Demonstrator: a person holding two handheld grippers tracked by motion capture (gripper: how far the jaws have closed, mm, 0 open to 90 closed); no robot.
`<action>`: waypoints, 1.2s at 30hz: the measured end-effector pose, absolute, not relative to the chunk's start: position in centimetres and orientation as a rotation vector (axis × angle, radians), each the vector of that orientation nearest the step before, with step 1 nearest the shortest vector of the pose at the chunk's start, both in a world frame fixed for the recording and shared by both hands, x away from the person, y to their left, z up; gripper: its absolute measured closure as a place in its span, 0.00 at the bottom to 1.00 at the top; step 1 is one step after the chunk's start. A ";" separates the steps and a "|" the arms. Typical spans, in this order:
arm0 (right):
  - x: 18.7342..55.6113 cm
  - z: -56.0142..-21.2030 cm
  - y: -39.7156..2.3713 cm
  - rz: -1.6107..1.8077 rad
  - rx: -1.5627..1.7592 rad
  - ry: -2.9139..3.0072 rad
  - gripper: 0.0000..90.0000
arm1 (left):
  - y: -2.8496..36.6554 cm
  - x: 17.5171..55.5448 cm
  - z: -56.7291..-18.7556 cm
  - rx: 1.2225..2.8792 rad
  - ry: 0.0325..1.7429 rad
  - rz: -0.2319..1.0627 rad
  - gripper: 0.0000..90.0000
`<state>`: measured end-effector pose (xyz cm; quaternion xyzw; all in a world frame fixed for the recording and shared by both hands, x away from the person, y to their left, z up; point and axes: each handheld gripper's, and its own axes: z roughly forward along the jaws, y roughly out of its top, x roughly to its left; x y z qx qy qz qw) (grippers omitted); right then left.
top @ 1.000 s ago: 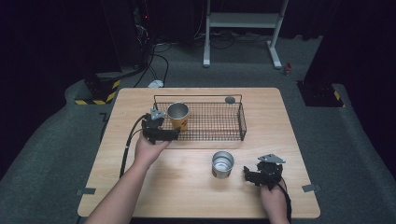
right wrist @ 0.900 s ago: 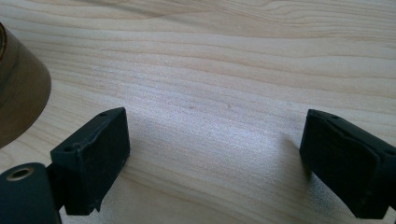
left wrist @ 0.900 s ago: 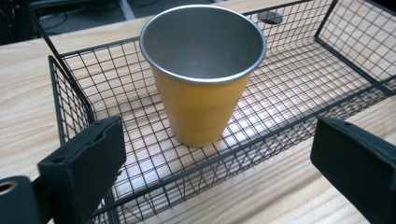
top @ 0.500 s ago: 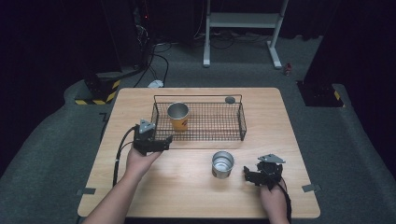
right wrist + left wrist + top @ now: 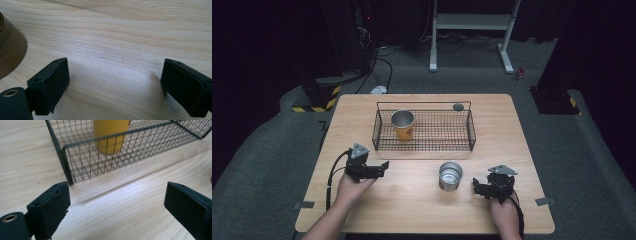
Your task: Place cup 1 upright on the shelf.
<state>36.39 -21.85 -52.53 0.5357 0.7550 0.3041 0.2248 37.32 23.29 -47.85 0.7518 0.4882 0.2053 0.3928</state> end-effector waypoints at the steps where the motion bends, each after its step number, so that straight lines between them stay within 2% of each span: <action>1: 36.4 -52.5 -21.9 0.839 1.477 2.083 0.09 | 23.4 37.1 -48.1 1.920 1.242 0.514 0.07; 8: 36.3 -52.5 -21.8 0.841 1.479 2.088 0.09 | 23.7 35.8 -50.2 1.969 1.266 0.444 0.04; 16: 36.3 -52.5 -21.9 0.841 1.474 2.090 0.09 | 23.5 34.8 -51.9 2.087 1.260 0.427 0.00; 36: 36.3 -52.5 -21.9 0.839 1.473 2.092 0.09 | 23.4 33.6 -53.0 2.093 1.202 0.533 0.01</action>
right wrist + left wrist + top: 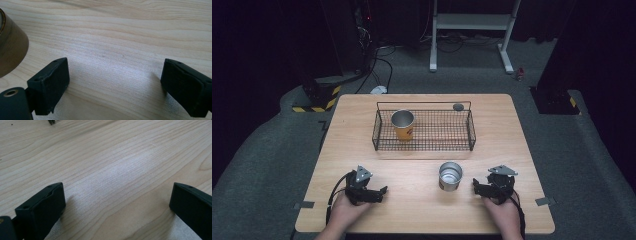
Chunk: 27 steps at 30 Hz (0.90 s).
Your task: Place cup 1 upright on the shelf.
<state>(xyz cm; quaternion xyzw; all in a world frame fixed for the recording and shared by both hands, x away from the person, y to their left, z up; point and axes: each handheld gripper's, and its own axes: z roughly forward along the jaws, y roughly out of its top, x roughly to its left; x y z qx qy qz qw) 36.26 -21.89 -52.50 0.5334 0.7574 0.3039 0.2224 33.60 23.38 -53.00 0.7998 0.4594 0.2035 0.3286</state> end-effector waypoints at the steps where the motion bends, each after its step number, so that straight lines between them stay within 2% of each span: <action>1: 36.2 -52.5 -21.9 0.839 1.474 2.092 0.09 | 23.3 33.6 -53.0 2.093 1.203 0.540 0.01; 27: 33.9 -50.4 -21.8 0.994 1.352 2.103 0.11 | 23.3 34.0 -53.0 2.063 1.261 0.528 0.01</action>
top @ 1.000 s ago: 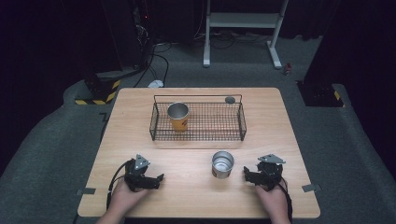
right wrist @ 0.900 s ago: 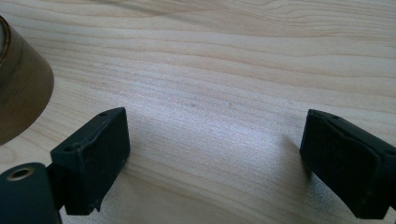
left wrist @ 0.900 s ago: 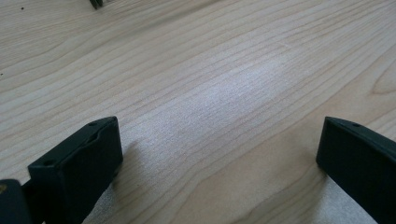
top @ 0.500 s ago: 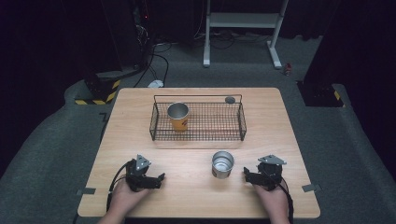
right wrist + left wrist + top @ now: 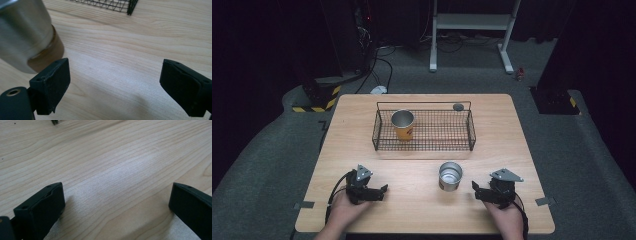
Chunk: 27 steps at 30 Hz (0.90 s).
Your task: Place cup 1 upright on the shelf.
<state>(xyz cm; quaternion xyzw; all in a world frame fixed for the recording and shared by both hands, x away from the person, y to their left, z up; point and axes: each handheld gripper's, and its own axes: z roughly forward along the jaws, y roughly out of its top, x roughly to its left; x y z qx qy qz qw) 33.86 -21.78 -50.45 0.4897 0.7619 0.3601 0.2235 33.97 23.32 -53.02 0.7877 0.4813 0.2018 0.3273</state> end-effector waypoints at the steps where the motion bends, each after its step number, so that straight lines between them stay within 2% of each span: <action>1: 33.7 -50.3 -21.7 1.003 1.345 2.106 0.11 | 23.3 34.0 -53.0 2.065 1.260 0.530 0.01; 14: 31.5 -48.9 -20.2 1.090 1.275 2.128 0.11 | 23.3 34.4 -53.0 2.054 1.286 0.540 0.00; 27: 30.8 -48.9 -18.5 1.111 1.201 2.160 0.11 | 23.3 34.5 -53.0 2.050 1.294 0.540 0.00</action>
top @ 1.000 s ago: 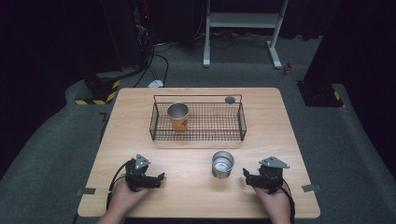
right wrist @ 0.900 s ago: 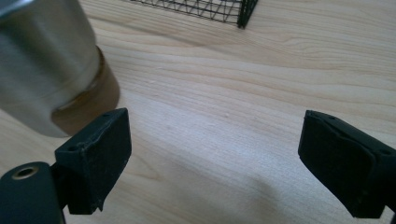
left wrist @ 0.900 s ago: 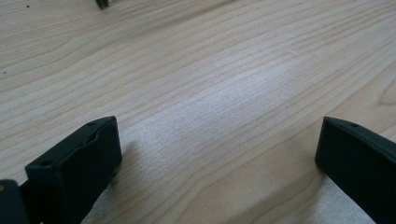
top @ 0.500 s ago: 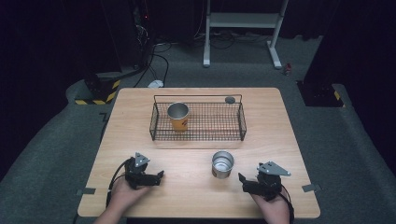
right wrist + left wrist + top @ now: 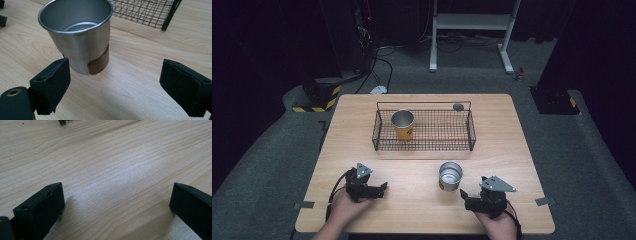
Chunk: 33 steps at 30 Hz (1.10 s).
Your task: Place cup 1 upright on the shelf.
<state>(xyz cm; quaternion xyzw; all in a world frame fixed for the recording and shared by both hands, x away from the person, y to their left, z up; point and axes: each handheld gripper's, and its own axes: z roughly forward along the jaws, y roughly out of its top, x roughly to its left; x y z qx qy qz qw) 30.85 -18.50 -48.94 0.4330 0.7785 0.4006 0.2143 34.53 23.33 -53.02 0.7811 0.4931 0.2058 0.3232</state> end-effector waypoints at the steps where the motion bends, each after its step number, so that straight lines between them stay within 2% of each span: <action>1: 30.8 -49.0 -18.3 1.118 1.209 2.162 0.11 | 23.3 34.5 -53.0 2.049 1.295 0.540 0.00; 33: 33.7 -49.8 -14.0 1.207 1.124 2.241 0.12 | 23.3 34.5 -53.1 2.033 1.316 0.551 0.00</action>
